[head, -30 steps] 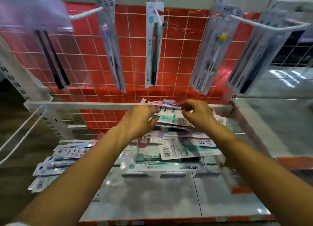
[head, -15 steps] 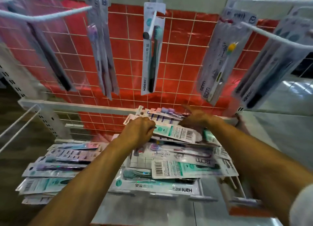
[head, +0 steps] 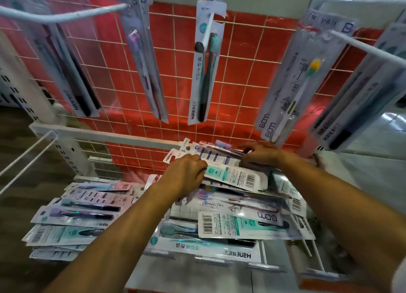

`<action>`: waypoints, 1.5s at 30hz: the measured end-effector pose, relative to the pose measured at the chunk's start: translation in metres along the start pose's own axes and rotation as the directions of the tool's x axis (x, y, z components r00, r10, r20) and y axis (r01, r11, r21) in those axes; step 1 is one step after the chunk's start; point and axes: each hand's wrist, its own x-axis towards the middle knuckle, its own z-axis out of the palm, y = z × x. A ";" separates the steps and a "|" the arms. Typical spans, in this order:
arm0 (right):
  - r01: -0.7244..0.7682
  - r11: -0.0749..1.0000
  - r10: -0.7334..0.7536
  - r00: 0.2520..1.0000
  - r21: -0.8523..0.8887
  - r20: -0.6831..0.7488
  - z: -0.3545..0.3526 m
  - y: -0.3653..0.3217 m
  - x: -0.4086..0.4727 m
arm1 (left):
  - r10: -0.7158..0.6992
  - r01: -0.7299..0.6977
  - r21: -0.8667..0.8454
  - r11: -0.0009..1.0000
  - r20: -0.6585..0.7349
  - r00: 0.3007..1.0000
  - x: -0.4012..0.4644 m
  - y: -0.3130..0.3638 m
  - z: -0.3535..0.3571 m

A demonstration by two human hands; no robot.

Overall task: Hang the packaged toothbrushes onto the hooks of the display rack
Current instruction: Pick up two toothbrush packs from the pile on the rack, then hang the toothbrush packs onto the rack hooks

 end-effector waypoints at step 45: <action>0.058 0.883 -0.297 0.837 -0.466 -0.460 0.038 -0.048 -0.074 | -0.003 0.006 -0.050 0.999 0.057 0.998 -0.009 0.005 -0.012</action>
